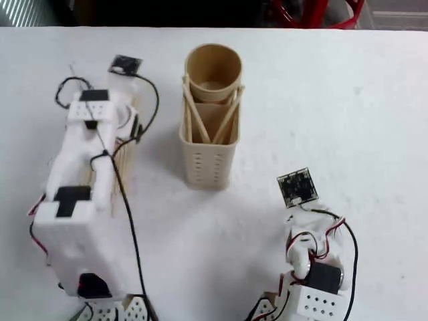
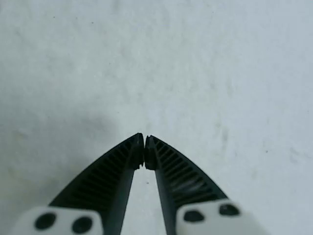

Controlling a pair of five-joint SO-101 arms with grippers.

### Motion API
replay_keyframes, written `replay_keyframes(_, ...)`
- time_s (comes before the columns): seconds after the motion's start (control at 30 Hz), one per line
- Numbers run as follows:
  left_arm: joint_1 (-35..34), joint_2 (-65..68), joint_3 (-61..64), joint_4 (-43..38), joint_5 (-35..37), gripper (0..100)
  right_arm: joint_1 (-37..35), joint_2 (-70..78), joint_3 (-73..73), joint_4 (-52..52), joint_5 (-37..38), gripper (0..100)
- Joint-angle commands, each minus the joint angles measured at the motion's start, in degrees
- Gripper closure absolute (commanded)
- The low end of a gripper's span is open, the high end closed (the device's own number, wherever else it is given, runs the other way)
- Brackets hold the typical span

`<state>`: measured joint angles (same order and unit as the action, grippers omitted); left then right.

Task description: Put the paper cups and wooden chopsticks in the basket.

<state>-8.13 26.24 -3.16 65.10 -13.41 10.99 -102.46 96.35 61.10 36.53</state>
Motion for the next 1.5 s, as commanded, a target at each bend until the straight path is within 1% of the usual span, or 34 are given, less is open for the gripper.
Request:
replay_keyframes(0.0, 1.2, 1.2, -5.9, 1.2, -1.5, 85, 0.2, -0.1, 0.5, -0.1, 0.0, 98.1)
replay_keyframes(0.17, 2.4, 2.6, -6.5, 1.1, -1.3, 85, 0.2, -0.1, 0.5, -0.1, 0.0, 98.1)
replay_keyframes(0.5, 1.9, 5.8, -6.9, 1.1, -1.3, 85, 0.2, -0.1, 0.5, -0.1, 0.0, 98.1)
replay_keyframes(0.7, -0.6, 5.8, -6.9, 2.5, -1.1, 85, 0.2, -0.1, 0.5, -0.1, 0.0, 98.1)
replay_keyframes(0.97, -0.6, 5.9, -6.4, 3.1, -1.1, 85, 0.2, -0.1, 0.5, -0.1, 0.0, 98.1)
replay_keyframes(1.1, -0.6, 5.9, -6.4, 4.2, -1.1, 88, 0.2, -0.1, 0.5, -0.1, 0.0, 98.1)
replay_keyframes(1.2, -0.6, 5.9, -6.4, 4.3, -1.1, 89, 0.2, -0.1, 0.5, -0.1, 0.0, 98.1)
replay_keyframes(1.37, 0.1, 6.0, -6.4, 4.6, -1.2, 89, 0.2, -0.1, 0.5, -0.1, 0.0, 98.1)
replay_keyframes(1.47, 2.2, 6.1, -6.4, 7.6, -1.5, 89, 0.2, -0.1, 0.5, -0.1, 0.0, 98.1)
